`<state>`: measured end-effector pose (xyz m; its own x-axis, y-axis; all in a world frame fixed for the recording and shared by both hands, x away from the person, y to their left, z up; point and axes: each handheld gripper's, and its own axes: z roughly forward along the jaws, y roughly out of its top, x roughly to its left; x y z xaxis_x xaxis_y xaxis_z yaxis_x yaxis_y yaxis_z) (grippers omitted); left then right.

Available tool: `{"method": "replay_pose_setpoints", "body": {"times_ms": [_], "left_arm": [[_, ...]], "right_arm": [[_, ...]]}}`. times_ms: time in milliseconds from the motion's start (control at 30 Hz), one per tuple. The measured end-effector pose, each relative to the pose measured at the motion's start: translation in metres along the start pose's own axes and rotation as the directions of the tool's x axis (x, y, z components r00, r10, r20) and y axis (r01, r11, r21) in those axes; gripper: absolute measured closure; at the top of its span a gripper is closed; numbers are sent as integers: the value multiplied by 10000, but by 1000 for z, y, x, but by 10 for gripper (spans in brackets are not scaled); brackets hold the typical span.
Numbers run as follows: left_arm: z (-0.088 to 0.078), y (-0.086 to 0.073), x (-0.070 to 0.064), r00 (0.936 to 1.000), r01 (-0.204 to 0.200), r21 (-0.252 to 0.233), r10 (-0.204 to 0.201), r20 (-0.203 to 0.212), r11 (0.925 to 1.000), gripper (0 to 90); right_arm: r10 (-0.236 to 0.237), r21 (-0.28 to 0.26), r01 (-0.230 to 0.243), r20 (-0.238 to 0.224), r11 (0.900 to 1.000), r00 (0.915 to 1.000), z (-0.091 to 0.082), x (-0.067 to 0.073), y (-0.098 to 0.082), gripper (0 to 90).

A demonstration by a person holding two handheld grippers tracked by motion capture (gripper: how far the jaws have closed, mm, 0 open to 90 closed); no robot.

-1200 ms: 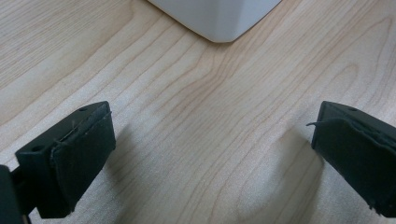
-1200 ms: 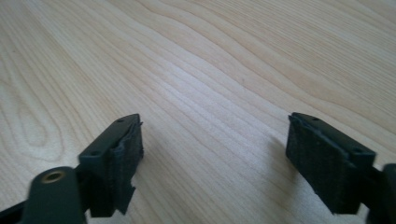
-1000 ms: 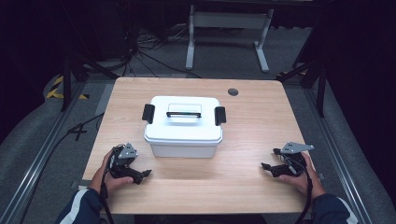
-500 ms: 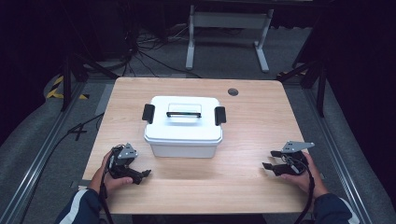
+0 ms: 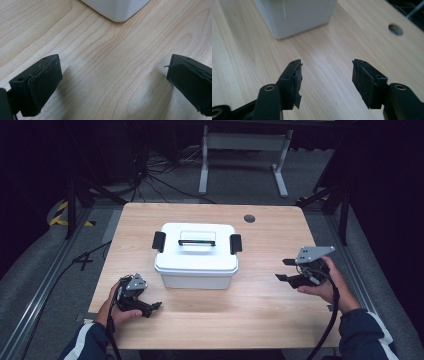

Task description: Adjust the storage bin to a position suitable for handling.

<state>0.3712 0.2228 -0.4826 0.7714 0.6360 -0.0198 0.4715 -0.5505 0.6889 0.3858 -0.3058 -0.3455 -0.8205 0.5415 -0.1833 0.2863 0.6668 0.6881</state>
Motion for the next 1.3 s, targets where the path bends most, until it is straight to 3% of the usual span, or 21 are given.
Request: {"method": "replay_pose_setpoints", "body": {"times_ms": [167, 300, 733, 1033, 1233, 1300], "left_arm": [[0, 0, 0, 10000, -58, -16, 58, -48, 10000, 4], [0, 0, 0, 10000, -17, -1, 17, -32, 10000, 5], [0, 0, 0, 10000, -15, 0, 15, -28, 10000, 5], [0, 0, 1, 10000, -41, -4, 41, -27, 10000, 3], [0, 1, 1, 10000, -92, -8, 92, -9, 10000, 2], [0, 1, 1, 10000, -93, -6, 93, -9, 10000, 2]], "right_arm": [[-767, -235, 765, -94, 9968, 9970, -14, -7, 50, 502], [-1175, -180, 1171, -218, 9930, 9928, -9, -11, 79, 509], [-2088, 51, 2095, -587, 9778, 9762, 12, -1, 134, 504], [-2961, 323, 3019, -1217, 9528, 9474, 38, 16, 175, 511], [-3403, 497, 3498, -1399, 9355, 9299, 55, 24, 200, 521], [-3409, 426, 3509, -1534, 9355, 9275, 62, 27, 206, 529]]}}
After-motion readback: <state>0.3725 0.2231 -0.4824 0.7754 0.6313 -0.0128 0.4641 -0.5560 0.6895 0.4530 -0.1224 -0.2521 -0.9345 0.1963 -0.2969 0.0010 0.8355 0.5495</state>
